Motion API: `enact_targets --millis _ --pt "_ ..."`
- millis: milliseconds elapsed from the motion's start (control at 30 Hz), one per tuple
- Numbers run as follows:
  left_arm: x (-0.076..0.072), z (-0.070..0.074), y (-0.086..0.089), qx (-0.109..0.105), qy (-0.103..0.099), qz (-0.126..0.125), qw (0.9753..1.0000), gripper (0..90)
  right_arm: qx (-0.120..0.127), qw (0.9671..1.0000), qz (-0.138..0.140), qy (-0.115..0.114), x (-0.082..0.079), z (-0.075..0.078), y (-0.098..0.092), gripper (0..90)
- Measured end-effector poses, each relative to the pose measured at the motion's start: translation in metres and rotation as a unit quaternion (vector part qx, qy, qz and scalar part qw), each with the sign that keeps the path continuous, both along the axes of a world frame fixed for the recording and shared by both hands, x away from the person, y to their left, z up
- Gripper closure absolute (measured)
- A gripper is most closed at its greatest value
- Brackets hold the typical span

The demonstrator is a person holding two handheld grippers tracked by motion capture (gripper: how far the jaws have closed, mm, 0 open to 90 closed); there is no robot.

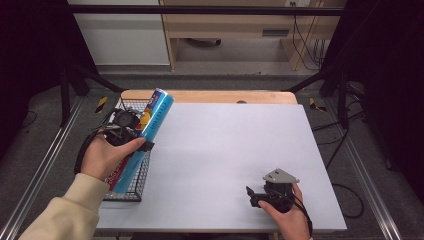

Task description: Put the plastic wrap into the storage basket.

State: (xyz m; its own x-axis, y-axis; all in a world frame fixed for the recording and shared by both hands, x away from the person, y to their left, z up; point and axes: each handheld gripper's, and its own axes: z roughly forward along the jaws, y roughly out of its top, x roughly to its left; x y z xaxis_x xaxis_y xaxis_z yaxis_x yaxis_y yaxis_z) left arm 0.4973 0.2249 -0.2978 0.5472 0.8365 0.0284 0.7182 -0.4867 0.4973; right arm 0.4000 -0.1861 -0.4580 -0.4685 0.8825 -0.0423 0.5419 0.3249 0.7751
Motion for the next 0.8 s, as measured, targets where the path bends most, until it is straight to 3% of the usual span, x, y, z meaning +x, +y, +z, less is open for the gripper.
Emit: enact_targets --millis 267,800 --pt "-0.001 -0.002 0.011 -0.002 0.002 0.012 0.9999 31.7 0.000 1.0000 0.000 0.000 0.000 0.000 0.000 10.6" --pt "0.000 -0.006 0.017 -0.007 0.007 0.017 0.9998 31.7 0.015 0.9998 0.013 -0.005 -0.002 0.000 0.006 10.6"
